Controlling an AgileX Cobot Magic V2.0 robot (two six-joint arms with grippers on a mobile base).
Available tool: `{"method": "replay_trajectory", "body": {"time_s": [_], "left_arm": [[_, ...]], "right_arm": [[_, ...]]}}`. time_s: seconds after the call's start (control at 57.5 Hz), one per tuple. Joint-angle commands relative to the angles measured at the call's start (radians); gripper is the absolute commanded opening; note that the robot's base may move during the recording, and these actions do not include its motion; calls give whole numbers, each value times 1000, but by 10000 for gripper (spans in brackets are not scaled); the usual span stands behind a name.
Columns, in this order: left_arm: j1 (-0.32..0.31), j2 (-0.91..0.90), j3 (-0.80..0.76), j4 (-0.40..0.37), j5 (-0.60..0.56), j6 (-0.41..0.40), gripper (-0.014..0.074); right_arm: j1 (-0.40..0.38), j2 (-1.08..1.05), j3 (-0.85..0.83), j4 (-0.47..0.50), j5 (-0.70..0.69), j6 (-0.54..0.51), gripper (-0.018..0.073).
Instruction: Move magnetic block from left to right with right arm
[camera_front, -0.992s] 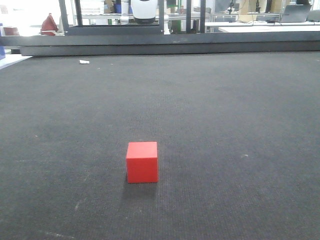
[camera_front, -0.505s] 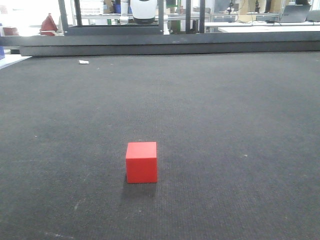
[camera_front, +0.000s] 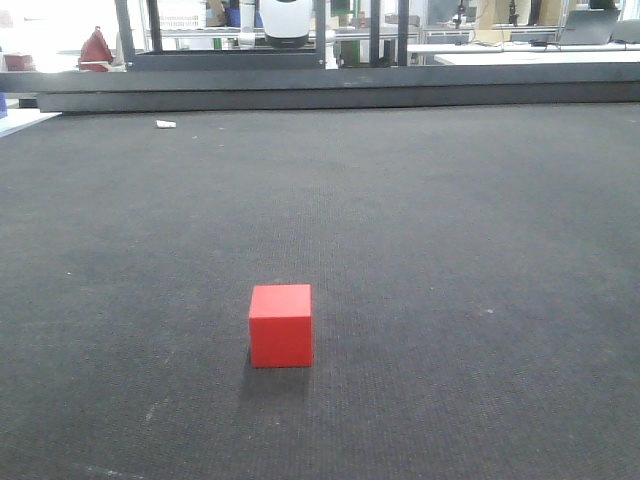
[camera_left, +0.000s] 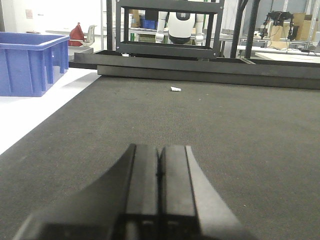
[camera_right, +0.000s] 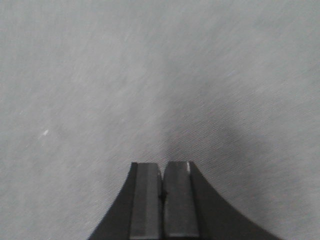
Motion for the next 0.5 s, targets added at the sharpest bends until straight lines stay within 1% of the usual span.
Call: {"method": "replay_trajectory", "body": {"time_s": [0.0, 0.052, 0.087, 0.139, 0.157, 0.191, 0.209, 0.261, 0.278, 0.383, 0.487], "left_arm": [[1, -11, 8, -5, -86, 0, -126], [1, -11, 8, -5, -86, 0, -126], [1, -11, 8, -5, -86, 0, -126], [1, -11, 8, -5, -86, 0, -126], [1, -11, 8, -5, -86, 0, -126], [1, -11, 8, -5, -86, 0, -126], [1, -11, 8, -5, -86, 0, -126], [1, -11, 8, -5, -86, 0, -126], [1, -11, 8, -5, -86, 0, -126], [1, -11, 8, -5, -86, 0, -126], [1, -11, 8, -5, -86, 0, -126]], "right_arm": [[86, 65, -59, -48, -43, 85, 55], [145, 106, -73, -54, -41, 121, 115], [179, 137, -84, -54, -39, 148, 183], [216, 177, -99, -54, -38, 181, 307], [233, 197, -108, -54, -37, 199, 368], [254, 225, -121, -54, -33, 223, 451], [269, 245, -133, -54, -27, 242, 511], [299, 295, -165, -54, -9, 279, 617], [315, 309, -176, -54, -1, 285, 626], [390, 415, -279, -54, 76, 290, 596], [448, 516, -389, -54, 145, 290, 596]]}}
